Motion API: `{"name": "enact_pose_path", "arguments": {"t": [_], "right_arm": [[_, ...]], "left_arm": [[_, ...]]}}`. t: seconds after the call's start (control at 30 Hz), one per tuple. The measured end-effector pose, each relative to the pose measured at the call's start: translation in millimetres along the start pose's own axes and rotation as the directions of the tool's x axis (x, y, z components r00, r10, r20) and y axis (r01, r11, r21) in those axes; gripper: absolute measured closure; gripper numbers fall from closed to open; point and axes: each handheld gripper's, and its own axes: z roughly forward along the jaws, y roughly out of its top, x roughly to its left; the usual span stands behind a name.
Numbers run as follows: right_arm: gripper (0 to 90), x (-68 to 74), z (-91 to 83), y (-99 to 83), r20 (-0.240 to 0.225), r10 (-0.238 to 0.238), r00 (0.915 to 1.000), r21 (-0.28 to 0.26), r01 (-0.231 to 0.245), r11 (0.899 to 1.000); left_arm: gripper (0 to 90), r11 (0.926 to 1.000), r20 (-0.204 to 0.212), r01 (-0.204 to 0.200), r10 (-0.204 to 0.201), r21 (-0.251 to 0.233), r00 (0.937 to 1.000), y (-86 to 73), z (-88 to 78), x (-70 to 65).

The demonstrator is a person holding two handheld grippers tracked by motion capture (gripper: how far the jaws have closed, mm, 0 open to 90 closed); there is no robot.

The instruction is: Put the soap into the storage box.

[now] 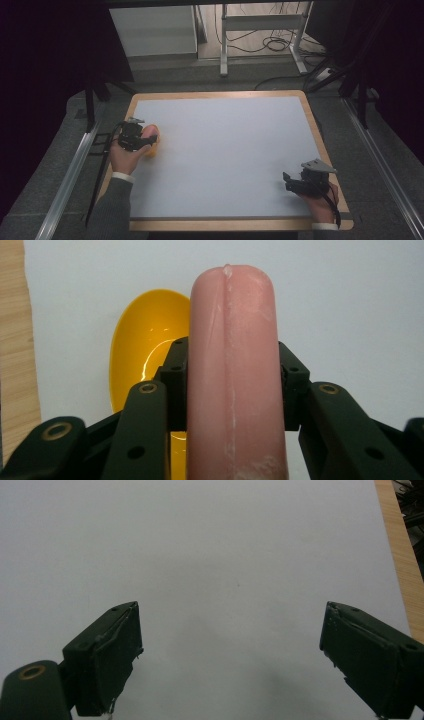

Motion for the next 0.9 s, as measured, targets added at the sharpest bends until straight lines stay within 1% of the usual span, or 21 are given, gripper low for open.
{"name": "enact_pose_path", "arguments": {"t": [0.27, 0.4, 0.6, 0.8, 0.9], "right_arm": [[9.6, 0.4, 0.8, -0.3, -0.001, -0.002, 1.0, 0.002, 0.002, 1.0], [9.6, 1.1, 1.3, -0.4, -0.002, -0.004, 1.0, 0.004, 0.004, 1.0], [9.6, 2.3, 1.8, -0.3, -0.004, -0.005, 1.0, 0.006, 0.005, 1.0], [9.6, 1.5, 1.5, -0.4, -0.003, -0.004, 1.0, 0.005, 0.004, 1.0], [9.6, 1.8, 1.3, -0.4, -0.003, -0.005, 1.0, 0.005, 0.005, 1.0]], "left_arm": [[59.8, 0.9998, -0.002, 0.019, -0.019, 0.011, 0.9998, -0.7, 4.6, 6.0], [59.8, 0.9995, -0.006, 0.021, -0.021, 0.021, 0.9998, -0.1, 7.8, 9.2], [59.8, 0.9988, -0.015, 0.041, -0.041, 0.027, 0.999, -0.1, 14.1, 15.0], [59.8, 0.9983, -0.017, 0.047, -0.047, 0.035, 0.9988, -0.4, 17.3, 16.5], [59.8, 0.9975, -0.019, 0.052, -0.051, 0.048, 0.9985, -2.8, 22.2, 18.0]]}}
